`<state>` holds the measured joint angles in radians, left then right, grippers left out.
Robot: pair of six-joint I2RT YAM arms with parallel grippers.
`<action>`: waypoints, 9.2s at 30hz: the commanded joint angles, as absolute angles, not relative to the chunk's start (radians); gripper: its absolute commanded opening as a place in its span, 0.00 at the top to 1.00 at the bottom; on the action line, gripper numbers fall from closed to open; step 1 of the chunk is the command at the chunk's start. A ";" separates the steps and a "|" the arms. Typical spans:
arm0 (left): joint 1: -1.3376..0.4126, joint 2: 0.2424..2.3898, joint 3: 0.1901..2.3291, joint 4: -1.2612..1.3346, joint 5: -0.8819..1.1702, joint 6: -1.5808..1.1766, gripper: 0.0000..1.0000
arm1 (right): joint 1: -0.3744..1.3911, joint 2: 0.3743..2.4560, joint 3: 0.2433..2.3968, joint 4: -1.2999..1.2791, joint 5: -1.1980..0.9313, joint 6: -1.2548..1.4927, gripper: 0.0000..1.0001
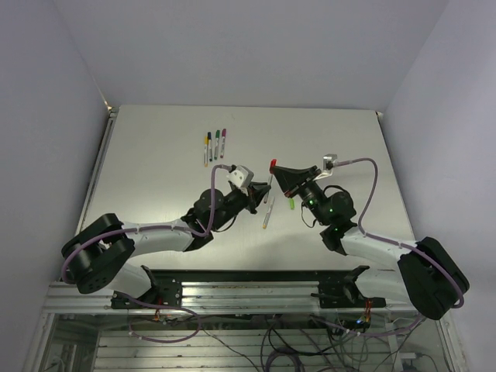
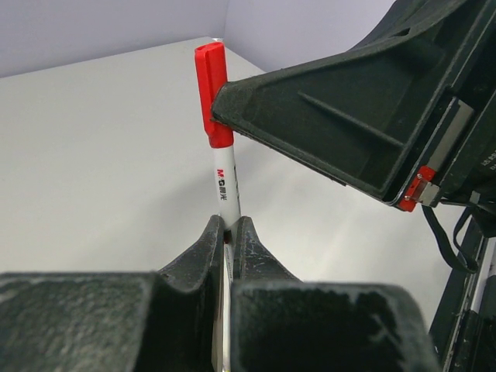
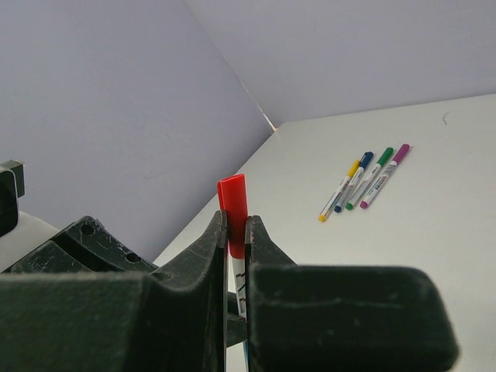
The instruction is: Insert the pens into the pen caps
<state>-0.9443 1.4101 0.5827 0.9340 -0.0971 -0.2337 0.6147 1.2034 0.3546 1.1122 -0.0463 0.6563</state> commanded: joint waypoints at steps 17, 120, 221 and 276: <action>-0.906 1.327 0.556 1.024 -0.137 -0.222 0.93 | 0.680 1.072 0.415 0.733 0.044 0.551 0.72; -0.787 1.738 0.968 0.334 -0.233 -0.320 0.45 | 0.426 1.175 0.537 0.081 0.315 0.602 0.52; -0.937 2.091 1.254 -0.384 -0.096 -0.269 0.93 | 0.421 1.312 0.455 0.217 0.186 0.641 0.69; -0.766 1.517 0.903 -0.141 0.102 -0.399 0.93 | 0.572 1.707 0.790 -0.216 0.368 0.520 1.00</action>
<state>-0.7773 1.5501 0.9188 -0.1822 0.0658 -0.3847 0.5697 1.6497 0.7979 -0.0925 0.3611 0.4965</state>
